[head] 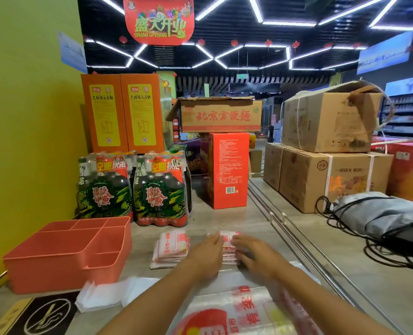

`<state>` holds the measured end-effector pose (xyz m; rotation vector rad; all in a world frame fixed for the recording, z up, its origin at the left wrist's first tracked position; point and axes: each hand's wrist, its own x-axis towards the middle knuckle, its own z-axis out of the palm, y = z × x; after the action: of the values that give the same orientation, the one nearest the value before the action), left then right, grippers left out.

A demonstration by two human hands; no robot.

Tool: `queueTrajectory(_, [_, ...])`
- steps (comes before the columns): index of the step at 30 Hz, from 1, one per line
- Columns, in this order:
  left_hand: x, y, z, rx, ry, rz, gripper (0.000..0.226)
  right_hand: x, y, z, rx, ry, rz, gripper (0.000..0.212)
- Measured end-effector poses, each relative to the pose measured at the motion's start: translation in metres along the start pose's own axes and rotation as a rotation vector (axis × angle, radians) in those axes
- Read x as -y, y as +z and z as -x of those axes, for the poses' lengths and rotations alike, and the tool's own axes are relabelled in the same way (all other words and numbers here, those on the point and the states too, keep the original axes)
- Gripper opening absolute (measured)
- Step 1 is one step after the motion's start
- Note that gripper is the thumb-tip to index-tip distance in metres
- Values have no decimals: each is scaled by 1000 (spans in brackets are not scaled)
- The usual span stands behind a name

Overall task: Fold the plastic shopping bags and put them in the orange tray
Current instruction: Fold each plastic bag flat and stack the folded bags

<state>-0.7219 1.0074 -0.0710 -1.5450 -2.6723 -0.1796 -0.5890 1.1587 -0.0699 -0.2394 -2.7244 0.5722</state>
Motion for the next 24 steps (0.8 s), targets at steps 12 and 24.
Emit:
queueTrajectory(12, [2,13,8,51,-26,96,63,6,22,-12,117,-7,108,63])
queueTrajectory(24, [4,13,7,112,-31,58,71,1,33,-10,149,52,94,63])
